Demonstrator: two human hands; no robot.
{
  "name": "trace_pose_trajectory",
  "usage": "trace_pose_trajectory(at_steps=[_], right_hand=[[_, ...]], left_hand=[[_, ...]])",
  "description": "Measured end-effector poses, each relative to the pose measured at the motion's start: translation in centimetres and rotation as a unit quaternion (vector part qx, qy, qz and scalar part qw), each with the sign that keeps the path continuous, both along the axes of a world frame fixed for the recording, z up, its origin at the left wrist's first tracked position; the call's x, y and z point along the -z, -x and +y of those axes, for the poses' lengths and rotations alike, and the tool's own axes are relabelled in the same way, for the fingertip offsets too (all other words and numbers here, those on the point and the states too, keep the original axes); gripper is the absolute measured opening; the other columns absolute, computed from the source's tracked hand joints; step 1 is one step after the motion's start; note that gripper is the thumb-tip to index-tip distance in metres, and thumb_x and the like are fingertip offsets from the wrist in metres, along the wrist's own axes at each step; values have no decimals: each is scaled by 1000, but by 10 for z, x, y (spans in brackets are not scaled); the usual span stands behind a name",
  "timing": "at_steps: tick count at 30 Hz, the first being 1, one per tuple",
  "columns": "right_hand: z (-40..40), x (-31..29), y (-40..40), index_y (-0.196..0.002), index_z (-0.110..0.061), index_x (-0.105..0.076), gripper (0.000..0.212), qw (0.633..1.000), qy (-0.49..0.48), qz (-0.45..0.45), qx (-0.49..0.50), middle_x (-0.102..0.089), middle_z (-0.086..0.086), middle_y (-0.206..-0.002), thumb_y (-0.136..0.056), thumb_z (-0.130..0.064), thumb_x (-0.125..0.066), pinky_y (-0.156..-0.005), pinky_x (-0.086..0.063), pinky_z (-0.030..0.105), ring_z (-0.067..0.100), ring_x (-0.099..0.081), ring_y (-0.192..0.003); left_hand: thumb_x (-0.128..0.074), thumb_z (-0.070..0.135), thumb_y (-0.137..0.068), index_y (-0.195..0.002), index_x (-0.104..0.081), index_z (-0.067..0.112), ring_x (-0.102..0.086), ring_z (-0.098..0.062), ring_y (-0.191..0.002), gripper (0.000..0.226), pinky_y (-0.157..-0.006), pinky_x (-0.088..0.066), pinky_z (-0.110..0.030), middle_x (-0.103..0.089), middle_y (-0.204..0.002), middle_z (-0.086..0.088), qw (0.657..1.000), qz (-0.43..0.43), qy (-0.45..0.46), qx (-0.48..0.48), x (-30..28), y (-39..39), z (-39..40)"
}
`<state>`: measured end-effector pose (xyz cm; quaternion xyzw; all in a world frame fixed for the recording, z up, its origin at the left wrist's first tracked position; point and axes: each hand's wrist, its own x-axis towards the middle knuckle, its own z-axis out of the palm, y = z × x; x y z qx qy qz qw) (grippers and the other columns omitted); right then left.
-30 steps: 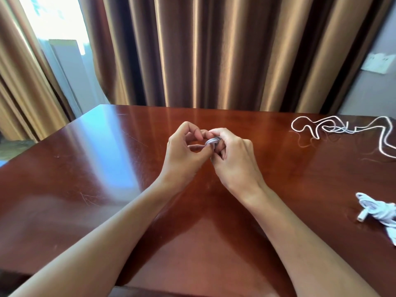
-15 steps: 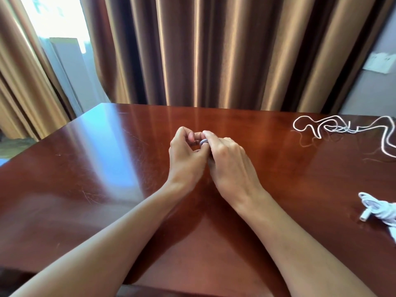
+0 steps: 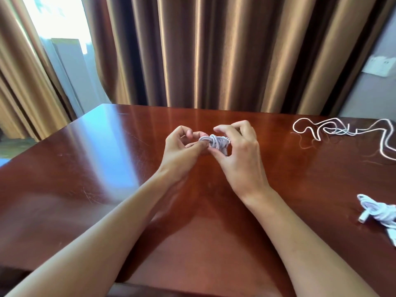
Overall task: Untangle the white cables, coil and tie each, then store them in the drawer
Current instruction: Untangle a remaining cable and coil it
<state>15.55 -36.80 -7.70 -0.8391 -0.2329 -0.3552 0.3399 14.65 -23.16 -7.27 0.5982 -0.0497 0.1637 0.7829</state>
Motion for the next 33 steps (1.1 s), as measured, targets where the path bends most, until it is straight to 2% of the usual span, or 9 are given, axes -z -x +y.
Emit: trace_pose_trajectory(at_steps=[2, 5, 10, 12, 17, 21, 26, 29, 33], right_hand=[[-5, 2, -7, -123, -18, -70, 42, 999, 0, 34, -5, -58, 1, -115, -86, -35, -78, -92, -46, 24, 16, -56, -107], [-12, 3, -14, -121, -20, -71, 34, 982, -40, 141, -119, -69, -5, -116, -97, -43, -62, -90, -52, 21, 9, -65, -107], [-12, 4, -15, -104, -15, -71, 35, 888, -244, 311, -234, -73, -3, -93, -92, -47, -60, -76, -59, 32, 12, -71, -88], [-11, 4, -14, -104, -10, -70, 44, 860, -289, 349, -236, -73, -2, -90, -89, -50, -59, -74, -56, 28, 12, -68, -86], [-7, 5, -11, -106, -14, -67, 40, 810, -314, 427, -252, -70, 4, -93, -95, -51, -56, -71, -54, 27, 14, -68, -88], [-4, 1, -8, -101, -16, -63, 17, 772, -351, 458, -265, -66, 3, -82, -104, -31, -56, -62, -52, 27, 11, -63, -69], [-11, -3, -3, -101, -15, -62, 12, 773, -352, 469, -242, -64, 2, -80, -104, -23, -54, -59, -44, 25, 11, -58, -64], [-24, -8, 5, -99, -15, -63, 10, 784, -345, 466, -221, -66, 3, -84, -104, -21, -55, -58, -45, 23, 10, -60, -64], [-58, -17, 15, -104, -15, -64, 20, 801, -321, 471, -184, -66, 2, -87, -107, -28, -49, -60, -47, 23, 9, -60, -68]], left_hand=[[-59, -15, -90, -81, -39, 15, -68, -13, -70, 37, -67, -58, -27, -65, -81, -4, 999, 16, 21, 31, -4, 2, 3], [-61, -8, -91, -83, -43, 15, -67, -15, -73, 30, -69, -57, -30, -65, -85, -6, 996, 35, 37, 80, -6, 3, 5], [-62, 1, -91, -94, -57, 7, -69, -22, -85, 9, -79, -59, -33, -69, -96, -15, 989, 30, 55, 131, -7, 5, 4], [-67, 2, -82, -99, -63, 2, -71, -23, -84, 17, -82, -59, -31, -71, -94, -15, 990, 19, 35, 135, -5, 4, 4], [-73, 0, -82, -98, -68, -3, -69, -21, -75, 17, -72, -60, -27, -71, -87, -17, 998, 33, -37, 50, 2, 2, 1], [-70, -3, -87, -83, -70, 14, -65, -9, -65, 18, -64, -54, -22, -71, -77, -6, 975, -15, -212, -70, 7, -5, 2], [-52, -16, -84, -88, -76, 14, -61, -1, -74, 39, -69, -40, -4, -68, -86, -2, 897, -106, -389, -180, 5, 0, -5], [-47, -24, -78, -93, -77, 5, -57, 2, -77, 45, -72, -40, 0, -64, -88, -12, 881, -151, -411, -177, 4, 6, -16], [-59, -13, -85, -92, -76, 10, -60, 1, -74, 30, -69, -39, -4, -65, -87, -1, 879, -169, -433, -111, 2, 5, -35]])
